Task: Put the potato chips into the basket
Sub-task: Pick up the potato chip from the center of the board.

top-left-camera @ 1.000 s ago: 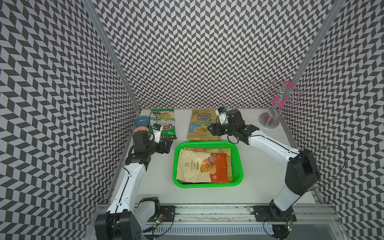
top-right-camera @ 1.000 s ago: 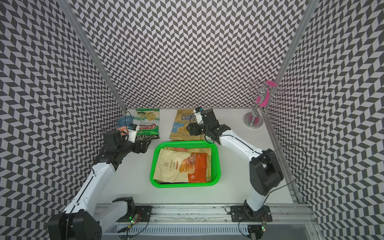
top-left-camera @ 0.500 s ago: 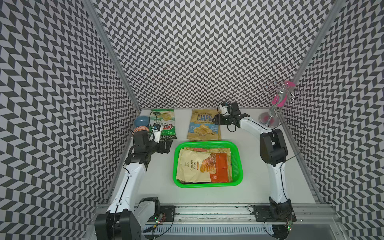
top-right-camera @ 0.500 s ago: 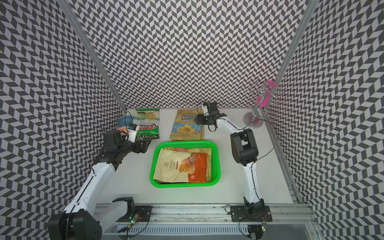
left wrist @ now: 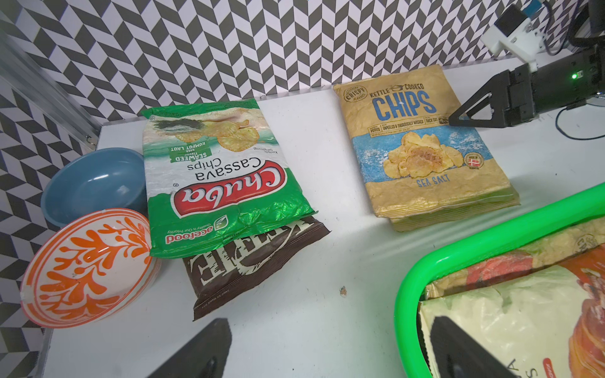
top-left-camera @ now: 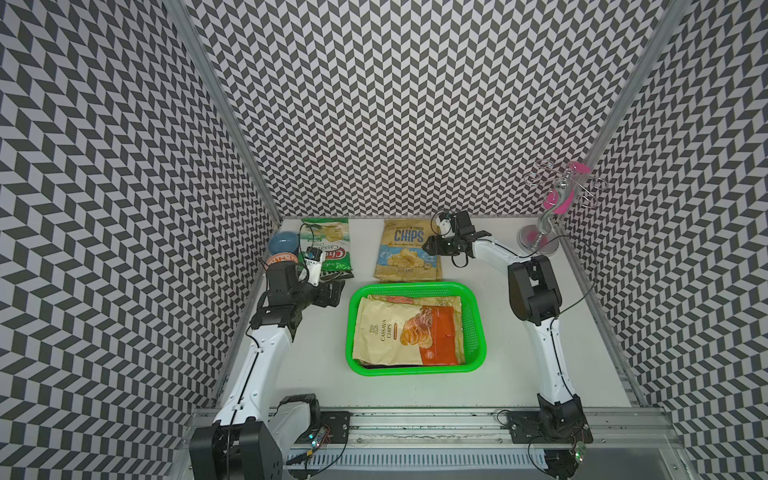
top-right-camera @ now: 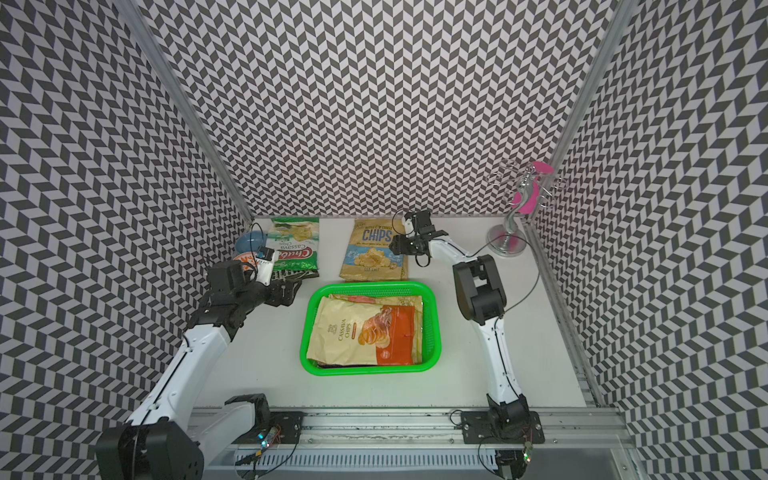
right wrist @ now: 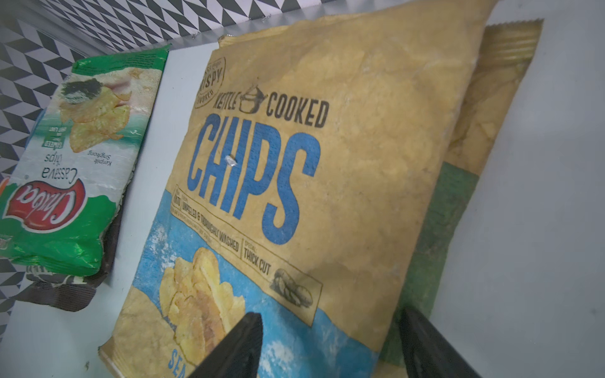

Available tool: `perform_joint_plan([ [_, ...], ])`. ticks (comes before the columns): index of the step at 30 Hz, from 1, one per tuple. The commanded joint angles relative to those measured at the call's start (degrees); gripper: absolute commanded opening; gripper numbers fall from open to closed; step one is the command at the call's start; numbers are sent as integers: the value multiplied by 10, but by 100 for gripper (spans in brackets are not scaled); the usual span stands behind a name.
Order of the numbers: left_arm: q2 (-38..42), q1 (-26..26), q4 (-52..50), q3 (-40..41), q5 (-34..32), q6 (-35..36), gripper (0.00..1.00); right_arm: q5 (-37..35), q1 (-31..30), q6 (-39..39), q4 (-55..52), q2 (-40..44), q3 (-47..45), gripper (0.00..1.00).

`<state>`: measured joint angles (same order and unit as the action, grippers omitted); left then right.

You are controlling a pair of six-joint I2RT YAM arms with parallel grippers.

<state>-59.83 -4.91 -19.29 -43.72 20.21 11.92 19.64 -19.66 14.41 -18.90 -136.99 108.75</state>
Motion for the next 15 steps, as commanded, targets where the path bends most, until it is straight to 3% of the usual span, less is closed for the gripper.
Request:
perform_joint_plan([
  [1, -2, -2, 11, 1, -2, -1, 99, 18, 0, -5, 35, -17, 15, 69],
  [6, -1, -3, 11, 1, -3, -1, 99, 20, 1, -2, 47, -17, 10, 54],
  [11, -1, -3, 11, 1, -3, -1, 99, 13, 4, -4, 41, -3, 9, 16],
  [14, -1, -3, 10, 1, -2, -1, 99, 7, 5, -10, 39, 10, 9, 0],
  [15, 0, -3, 11, 1, -2, -1, 99, 5, 5, -13, 38, 16, 9, 0],
])
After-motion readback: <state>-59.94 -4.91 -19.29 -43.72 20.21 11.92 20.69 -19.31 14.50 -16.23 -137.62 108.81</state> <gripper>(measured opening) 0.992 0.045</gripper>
